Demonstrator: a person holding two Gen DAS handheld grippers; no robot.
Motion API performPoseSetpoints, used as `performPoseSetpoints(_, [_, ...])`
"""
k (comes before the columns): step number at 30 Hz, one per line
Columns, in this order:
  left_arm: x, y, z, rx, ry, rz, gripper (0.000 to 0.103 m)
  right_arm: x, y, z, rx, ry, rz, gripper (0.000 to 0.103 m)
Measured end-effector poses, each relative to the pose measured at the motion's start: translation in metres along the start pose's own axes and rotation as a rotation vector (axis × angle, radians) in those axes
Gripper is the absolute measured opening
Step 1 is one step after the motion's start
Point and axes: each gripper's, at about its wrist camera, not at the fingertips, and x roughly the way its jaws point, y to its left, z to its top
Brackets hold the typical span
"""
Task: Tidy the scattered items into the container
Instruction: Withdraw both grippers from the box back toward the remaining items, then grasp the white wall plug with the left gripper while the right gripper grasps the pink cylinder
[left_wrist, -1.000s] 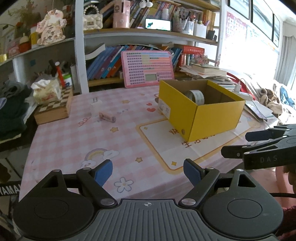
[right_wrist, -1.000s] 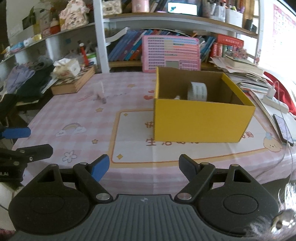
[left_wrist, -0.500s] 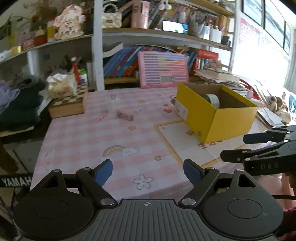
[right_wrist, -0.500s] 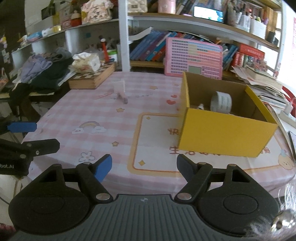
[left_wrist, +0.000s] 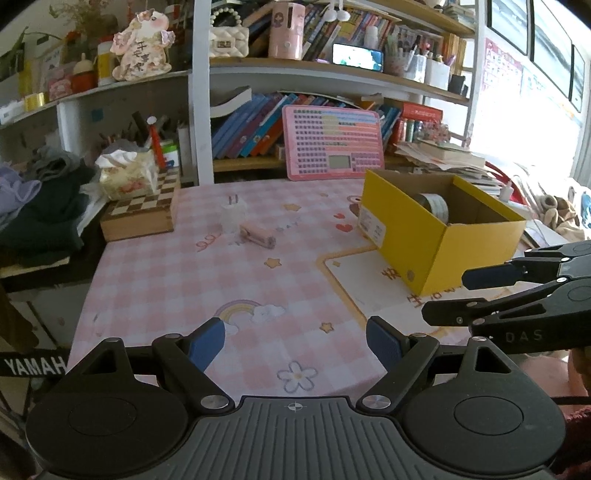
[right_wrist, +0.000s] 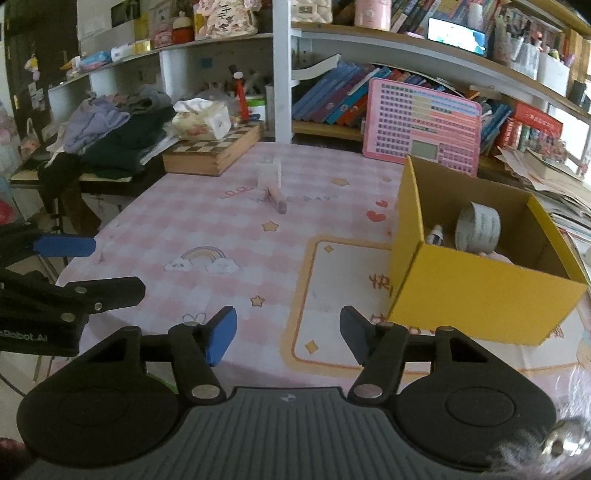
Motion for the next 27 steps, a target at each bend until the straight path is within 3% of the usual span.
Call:
performPoseSetpoints(15, [0.069, 0.022, 0.045, -0.059, 0.028, 0.05, 0.086, 0.083, -0.025, 0.056, -0.002, 0.055, 0.117, 0.061])
performPoseSetpoints(27, [0.14, 0.047, 0.082, -0.082, 0.08, 0.082, 0.085, 0.155, -0.039, 0.1, -0.1, 0.108, 0.141, 0.049])
